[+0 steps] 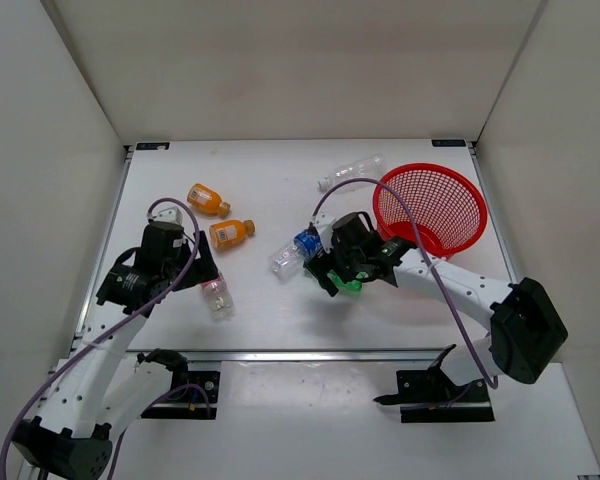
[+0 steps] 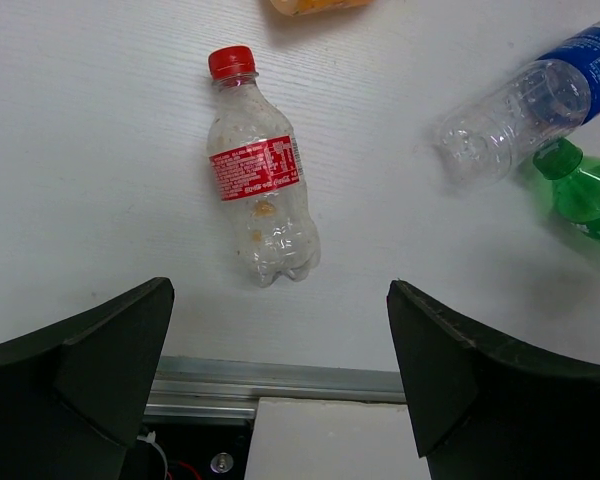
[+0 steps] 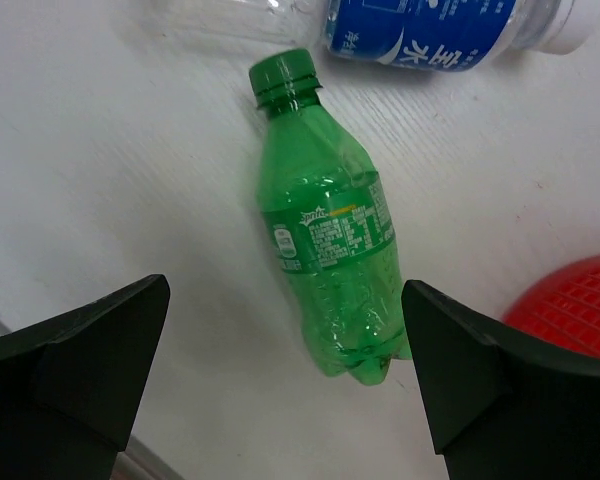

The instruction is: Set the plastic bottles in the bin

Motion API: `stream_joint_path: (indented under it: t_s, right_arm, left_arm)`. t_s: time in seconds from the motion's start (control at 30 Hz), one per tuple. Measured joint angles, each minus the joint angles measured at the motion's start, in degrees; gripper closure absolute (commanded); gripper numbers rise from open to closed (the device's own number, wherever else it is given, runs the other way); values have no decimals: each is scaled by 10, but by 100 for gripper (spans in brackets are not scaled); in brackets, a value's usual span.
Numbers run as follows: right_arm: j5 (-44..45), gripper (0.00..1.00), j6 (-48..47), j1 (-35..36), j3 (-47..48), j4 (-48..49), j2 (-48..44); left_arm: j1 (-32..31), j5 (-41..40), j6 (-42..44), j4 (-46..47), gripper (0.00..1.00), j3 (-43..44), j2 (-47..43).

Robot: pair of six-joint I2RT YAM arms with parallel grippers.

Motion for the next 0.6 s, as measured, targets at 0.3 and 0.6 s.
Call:
stream_joint_path:
  t_s: [0.3, 0.6]
  right_arm:
    - [15, 1, -72, -8, -43, 48, 45]
    - [-6, 21, -91, -27, -69, 135, 109]
  left_arm:
    - [2, -1, 5, 4, 2, 0, 10]
    - [5, 0, 0, 8, 1, -4, 7]
